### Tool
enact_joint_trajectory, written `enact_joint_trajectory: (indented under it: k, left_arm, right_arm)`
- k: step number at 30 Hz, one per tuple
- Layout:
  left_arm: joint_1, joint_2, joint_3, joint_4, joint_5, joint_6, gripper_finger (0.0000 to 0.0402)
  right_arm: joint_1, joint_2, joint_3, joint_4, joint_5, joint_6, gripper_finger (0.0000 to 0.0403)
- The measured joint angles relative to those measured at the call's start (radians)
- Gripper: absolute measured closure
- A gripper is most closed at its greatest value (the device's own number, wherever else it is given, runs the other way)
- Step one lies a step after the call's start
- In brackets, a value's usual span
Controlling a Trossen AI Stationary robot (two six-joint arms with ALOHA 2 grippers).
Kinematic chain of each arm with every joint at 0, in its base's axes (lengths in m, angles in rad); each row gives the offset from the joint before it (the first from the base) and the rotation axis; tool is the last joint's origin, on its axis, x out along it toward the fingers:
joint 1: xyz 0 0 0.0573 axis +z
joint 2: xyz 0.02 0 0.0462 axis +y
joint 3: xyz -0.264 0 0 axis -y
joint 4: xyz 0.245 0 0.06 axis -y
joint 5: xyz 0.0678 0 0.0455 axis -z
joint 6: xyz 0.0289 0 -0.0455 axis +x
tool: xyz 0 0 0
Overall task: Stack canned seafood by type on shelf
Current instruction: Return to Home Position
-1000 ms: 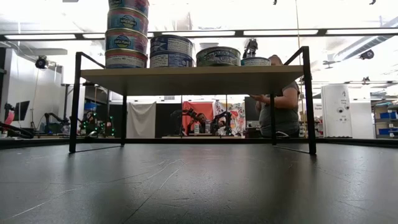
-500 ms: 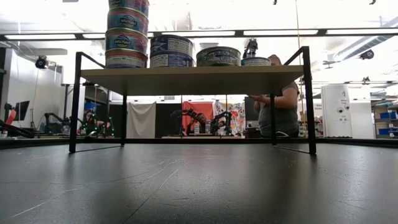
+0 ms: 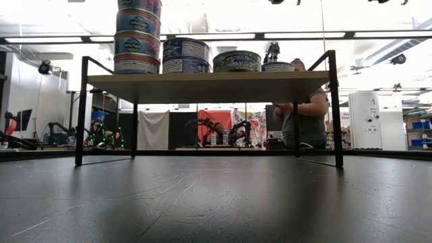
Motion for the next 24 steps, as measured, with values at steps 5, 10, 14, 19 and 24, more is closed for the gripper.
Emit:
enact_joint_trajectory:
  k: [5, 10, 14, 19, 24]
  left_arm:
    - [0.017, -0.172, -0.109, 0.001, 0.018, -0.001, 0.0401]
    - [0.016, -0.364, -0.249, 0.013, 0.021, -0.032, 0.0402]
    - [0.027, -0.521, -0.361, 0.068, 0.019, -0.038, 0.0402]
    - [0.054, -0.699, -0.473, 0.073, 0.018, -0.035, 0.0401]
    - [0.076, -0.872, -0.566, 0.074, 0.018, -0.022, 0.0401]
  right_arm:
    - [-0.039, -0.113, -0.071, -0.012, -0.029, 0.023, 0.0058]
    - [-0.050, -0.213, -0.151, -0.007, -0.036, 0.041, 0.0049]
    - [-0.064, -0.297, -0.215, -0.008, -0.030, 0.058, 0.0048]
    - [-0.105, -0.413, -0.303, -0.014, -0.028, 0.082, 0.0048]
    - [-0.148, -0.542, -0.387, -0.006, -0.028, 0.107, 0.0048]
